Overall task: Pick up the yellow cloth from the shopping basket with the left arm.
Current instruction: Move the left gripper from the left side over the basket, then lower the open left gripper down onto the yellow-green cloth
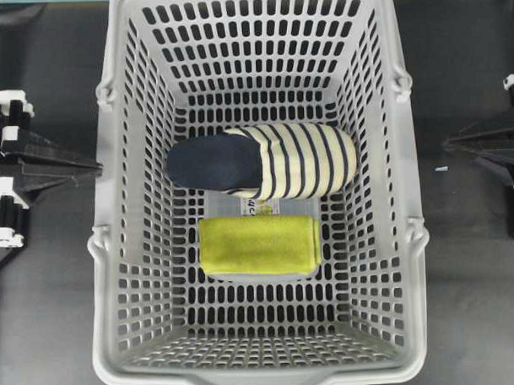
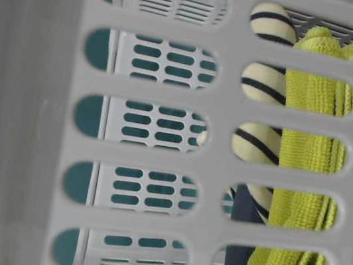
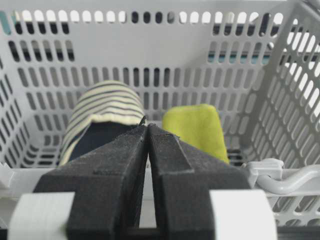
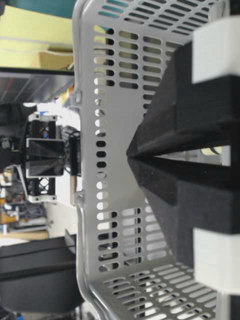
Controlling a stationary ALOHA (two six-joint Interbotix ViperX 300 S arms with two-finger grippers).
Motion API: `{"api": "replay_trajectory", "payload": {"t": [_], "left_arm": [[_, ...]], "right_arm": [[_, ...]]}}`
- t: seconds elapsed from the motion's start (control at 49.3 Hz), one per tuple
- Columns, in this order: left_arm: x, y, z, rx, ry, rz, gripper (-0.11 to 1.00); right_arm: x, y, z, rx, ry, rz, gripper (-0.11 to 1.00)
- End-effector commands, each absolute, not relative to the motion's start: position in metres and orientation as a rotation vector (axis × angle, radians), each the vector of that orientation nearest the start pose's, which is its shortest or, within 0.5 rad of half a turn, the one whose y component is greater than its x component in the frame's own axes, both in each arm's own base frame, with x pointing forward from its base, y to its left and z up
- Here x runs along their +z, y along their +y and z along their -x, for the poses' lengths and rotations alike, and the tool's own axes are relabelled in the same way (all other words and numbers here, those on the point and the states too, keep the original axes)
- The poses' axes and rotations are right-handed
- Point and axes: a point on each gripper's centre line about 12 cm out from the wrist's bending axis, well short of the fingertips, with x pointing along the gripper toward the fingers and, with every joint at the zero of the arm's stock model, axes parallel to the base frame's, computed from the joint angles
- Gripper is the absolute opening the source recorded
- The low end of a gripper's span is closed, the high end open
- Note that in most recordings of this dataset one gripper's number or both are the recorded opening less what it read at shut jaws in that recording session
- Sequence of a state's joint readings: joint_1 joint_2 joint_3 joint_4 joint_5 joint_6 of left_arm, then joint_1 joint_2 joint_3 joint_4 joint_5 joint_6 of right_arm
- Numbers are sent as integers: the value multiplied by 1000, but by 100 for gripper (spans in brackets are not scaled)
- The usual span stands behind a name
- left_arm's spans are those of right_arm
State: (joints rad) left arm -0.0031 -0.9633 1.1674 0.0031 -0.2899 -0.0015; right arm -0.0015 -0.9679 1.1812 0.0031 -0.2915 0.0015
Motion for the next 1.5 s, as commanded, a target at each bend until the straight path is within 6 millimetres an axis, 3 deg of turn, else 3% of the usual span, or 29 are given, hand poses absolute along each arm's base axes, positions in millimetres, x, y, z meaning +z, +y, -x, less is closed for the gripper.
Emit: {"api": "replay_trajectory", "payload": {"t": [0.0,0.061,0.122,0.304,0.568,0.649,0.811,0.892,1.156,1.237,1.48], "left_arm": [[303,-1,-202,-10,-70,-17,6],[307,-1,-205,-8,-29,-2,1],[314,-1,-207,-5,3,0,0],[345,0,-212,0,41,-11,0],[376,-3,-237,-10,173,-14,0],[384,-4,-249,-11,221,-14,0],[395,-5,-277,-9,332,-20,0],[396,-7,-291,-14,391,-19,0],[381,-12,-339,-13,622,-16,2],[377,-15,-353,-19,685,-23,15],[363,-32,-396,-45,830,-31,82]], "right_arm": [[298,0,-200,0,-94,-12,0],[298,0,-199,-1,-97,-18,5],[299,0,-199,-2,-98,-21,-1],[299,0,-199,-2,-100,-26,-1],[300,-3,-198,-12,-103,-75,1],[301,-3,-197,-13,-108,-78,15],[305,-3,-196,-11,-122,-88,61],[307,-3,-195,-11,-128,-92,78],[304,-3,-195,-11,-113,-92,76],[304,-3,-195,-11,-111,-92,77],[304,-3,-195,-11,-113,-91,76]]}}
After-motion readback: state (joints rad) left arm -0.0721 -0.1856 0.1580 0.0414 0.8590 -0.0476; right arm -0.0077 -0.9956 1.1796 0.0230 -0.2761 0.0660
